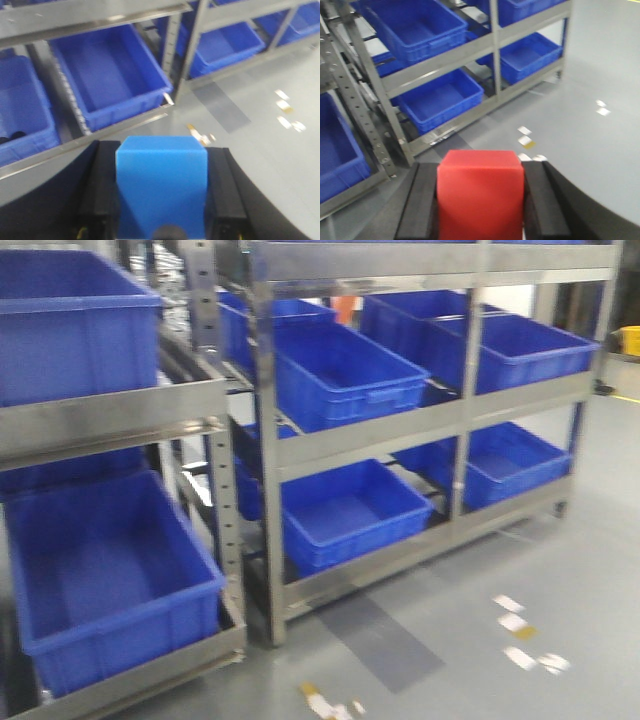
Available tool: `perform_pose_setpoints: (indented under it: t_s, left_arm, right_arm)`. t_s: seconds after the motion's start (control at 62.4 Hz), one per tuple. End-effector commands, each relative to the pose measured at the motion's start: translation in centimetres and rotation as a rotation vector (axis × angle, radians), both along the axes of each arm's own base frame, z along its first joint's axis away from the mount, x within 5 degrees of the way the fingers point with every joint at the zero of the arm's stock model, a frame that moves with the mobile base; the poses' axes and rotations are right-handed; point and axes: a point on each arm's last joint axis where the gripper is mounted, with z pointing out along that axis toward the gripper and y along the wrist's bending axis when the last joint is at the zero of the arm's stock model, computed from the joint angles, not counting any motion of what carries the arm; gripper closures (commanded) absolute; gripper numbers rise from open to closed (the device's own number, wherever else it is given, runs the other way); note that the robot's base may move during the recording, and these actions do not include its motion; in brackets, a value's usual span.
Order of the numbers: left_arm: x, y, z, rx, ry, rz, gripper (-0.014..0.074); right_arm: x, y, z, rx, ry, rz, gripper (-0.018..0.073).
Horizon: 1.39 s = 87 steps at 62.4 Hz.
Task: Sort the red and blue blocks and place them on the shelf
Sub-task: 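Drive the base across the floor toward the shelves holding both cubes, then extend both grippers with the cubes over the blue bins on the shelf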
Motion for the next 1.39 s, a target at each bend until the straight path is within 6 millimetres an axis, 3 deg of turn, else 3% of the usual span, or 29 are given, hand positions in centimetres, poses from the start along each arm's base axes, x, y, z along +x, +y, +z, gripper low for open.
perform_pose_setpoints:
  t_s: [0.0,1.378]
  left_arm:
    - [0.29,-0.12,1.5,-0.011,-0.1,-0.012,0.0463]
    - [0.29,-0.12,1.5,-0.011,-0.1,-0.012,0.0463]
  right_arm:
    - [0.09,-0.15,1.67,-0.014,-0.11,-0.014,0.0502]
    - [0.11,-0.15,1.66,-0.014,-0.109,-0.014,0.0502]
